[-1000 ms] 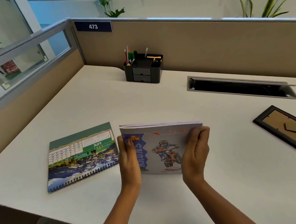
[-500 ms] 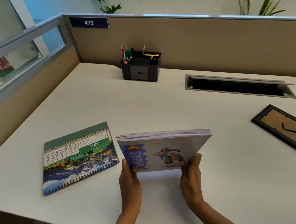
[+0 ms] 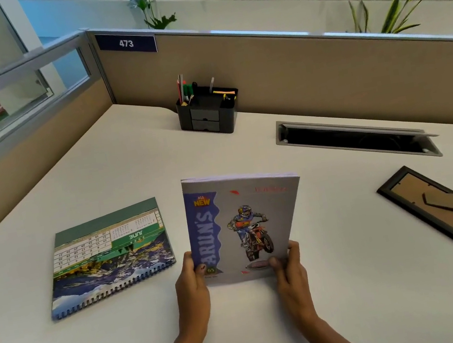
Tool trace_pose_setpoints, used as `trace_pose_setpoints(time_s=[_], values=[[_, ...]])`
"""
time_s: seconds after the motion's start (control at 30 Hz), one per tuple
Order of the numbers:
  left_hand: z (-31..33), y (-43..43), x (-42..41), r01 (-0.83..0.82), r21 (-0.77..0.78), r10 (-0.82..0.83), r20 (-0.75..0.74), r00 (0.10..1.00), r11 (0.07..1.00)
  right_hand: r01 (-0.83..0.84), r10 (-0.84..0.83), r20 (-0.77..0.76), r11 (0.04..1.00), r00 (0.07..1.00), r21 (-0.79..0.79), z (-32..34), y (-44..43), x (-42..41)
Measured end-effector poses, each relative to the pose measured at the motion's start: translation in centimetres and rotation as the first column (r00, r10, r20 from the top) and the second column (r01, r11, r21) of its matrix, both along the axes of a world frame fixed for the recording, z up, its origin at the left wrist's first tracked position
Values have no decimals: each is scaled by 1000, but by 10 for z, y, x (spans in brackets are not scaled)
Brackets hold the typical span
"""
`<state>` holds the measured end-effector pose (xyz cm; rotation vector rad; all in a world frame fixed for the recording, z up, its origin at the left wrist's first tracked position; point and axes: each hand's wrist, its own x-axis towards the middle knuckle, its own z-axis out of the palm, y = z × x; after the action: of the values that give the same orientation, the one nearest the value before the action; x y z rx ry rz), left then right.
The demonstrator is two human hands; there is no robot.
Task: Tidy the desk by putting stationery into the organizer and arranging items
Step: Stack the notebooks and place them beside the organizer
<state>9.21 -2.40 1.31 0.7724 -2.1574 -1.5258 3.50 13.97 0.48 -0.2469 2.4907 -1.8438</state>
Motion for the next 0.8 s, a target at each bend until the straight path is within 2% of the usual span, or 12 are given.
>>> trace_pose_setpoints(time_s=[0.1, 0.3, 0.53, 0.73, 0.8], values=[[5, -4, -12, 25, -36, -26, -38, 999, 999, -12, 13, 24, 999, 1000, -49, 7, 2, -4], [17, -15, -44, 87, -54, -89, -41, 995, 995, 28, 10, 143, 966, 990, -255, 26, 5, -19], [30, -24, -92, 206, -31, -208, -93, 974, 978, 127, -58, 211, 935, 976, -331, 40, 12, -60], [36, -34, -149, 198, -51, -202, -84, 976, 979, 170, -74, 245, 902, 967, -397, 49, 16, -114], [35, -37, -172, 222, -8, -222, -80, 972, 975, 184, -82, 254, 893, 964, -411, 50, 18, -138]])
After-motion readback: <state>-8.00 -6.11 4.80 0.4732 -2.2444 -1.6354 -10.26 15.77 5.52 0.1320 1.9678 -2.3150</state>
